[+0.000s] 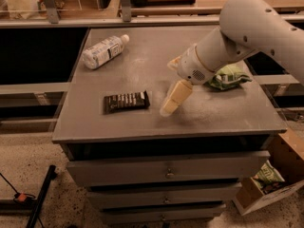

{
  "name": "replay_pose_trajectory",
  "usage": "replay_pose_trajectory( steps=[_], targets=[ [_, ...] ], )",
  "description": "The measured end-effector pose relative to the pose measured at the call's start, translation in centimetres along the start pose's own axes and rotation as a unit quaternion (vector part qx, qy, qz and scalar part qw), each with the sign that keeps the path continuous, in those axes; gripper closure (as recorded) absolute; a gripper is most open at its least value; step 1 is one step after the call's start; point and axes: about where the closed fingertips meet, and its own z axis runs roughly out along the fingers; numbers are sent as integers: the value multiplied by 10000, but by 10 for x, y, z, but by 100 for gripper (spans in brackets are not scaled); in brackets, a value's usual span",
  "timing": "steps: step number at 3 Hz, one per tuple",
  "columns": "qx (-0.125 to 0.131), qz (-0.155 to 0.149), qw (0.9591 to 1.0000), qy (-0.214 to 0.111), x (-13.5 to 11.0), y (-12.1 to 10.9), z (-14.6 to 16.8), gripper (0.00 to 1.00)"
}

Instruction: Move rxbar chocolate near blue plastic bottle

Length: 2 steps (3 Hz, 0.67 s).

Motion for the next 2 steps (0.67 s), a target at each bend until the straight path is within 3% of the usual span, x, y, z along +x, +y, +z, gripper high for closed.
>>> replay_pose_trajectory(
  steps=[2],
  targets=[
    [-328,-83,9991,-241,-11,5,21,0]
  ],
)
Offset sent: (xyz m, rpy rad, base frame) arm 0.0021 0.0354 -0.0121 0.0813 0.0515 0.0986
